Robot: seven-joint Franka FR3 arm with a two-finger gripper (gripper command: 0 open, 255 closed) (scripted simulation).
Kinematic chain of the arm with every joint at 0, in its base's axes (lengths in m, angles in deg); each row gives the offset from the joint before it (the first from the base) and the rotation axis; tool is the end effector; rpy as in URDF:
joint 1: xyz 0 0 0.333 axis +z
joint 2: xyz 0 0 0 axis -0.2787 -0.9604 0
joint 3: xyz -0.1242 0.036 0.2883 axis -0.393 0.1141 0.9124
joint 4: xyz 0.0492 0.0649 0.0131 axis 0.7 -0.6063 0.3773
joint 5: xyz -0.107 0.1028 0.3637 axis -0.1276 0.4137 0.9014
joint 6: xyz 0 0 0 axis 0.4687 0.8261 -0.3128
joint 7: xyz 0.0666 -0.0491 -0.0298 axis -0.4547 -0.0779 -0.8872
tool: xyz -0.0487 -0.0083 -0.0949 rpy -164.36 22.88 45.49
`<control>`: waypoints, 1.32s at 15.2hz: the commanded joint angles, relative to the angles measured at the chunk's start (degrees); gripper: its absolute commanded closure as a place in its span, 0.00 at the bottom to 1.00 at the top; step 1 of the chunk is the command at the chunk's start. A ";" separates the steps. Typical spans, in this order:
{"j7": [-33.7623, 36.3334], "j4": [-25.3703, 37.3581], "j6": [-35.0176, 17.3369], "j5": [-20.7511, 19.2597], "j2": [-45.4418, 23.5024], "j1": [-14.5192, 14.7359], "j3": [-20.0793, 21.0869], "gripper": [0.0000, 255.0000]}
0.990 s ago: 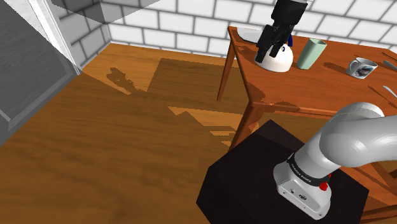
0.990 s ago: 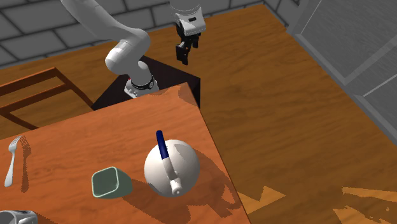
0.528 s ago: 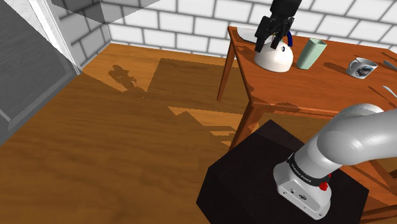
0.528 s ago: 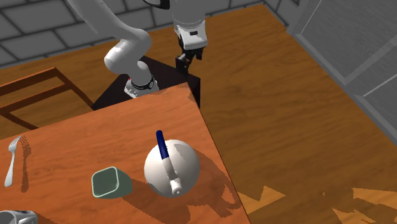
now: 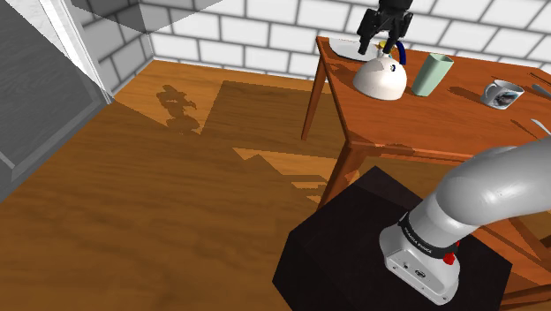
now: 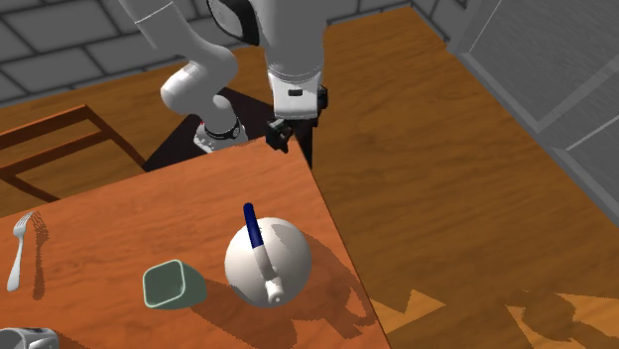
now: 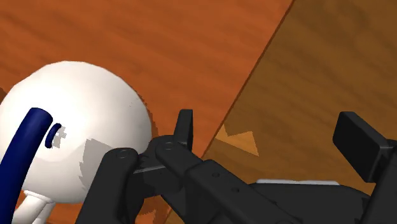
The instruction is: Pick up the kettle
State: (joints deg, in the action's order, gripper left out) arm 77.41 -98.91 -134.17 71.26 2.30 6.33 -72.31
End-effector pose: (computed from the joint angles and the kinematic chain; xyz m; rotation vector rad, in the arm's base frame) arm 0.3941 -0.1150 0.5888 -3.1006 0.4460 0.0194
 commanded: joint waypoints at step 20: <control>2.93 26.62 2.15 -1.77 -25.09 -10.56 -11.81 0.00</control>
State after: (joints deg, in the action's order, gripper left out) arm 80.27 -71.57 -131.34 69.54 -22.84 -4.16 -84.05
